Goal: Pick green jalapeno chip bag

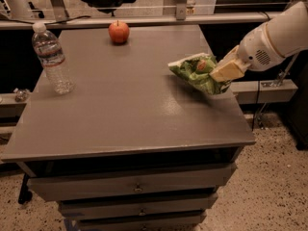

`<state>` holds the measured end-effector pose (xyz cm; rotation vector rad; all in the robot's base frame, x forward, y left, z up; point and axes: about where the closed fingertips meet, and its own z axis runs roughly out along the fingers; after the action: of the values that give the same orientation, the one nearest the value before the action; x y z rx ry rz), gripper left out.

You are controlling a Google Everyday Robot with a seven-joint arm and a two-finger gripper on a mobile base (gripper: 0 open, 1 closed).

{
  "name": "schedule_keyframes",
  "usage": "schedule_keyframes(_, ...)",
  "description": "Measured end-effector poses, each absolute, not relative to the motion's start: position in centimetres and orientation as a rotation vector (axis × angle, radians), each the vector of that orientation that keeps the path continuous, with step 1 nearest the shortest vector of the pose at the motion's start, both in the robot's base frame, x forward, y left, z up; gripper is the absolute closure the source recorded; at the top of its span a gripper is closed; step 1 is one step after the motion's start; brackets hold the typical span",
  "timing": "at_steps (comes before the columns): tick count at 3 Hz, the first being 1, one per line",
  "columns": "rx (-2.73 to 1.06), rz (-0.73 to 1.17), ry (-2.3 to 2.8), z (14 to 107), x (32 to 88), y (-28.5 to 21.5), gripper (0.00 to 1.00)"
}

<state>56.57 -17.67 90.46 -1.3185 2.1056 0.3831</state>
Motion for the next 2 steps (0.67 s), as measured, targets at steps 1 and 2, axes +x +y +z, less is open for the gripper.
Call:
schedule_keyframes(1,-1.243,0.515,2.048,93.7,55.1,-16.3,1.00)
schedule_keyframes(2,-1.187,0.657,1.967,97.5,53.0,-14.2,1.00)
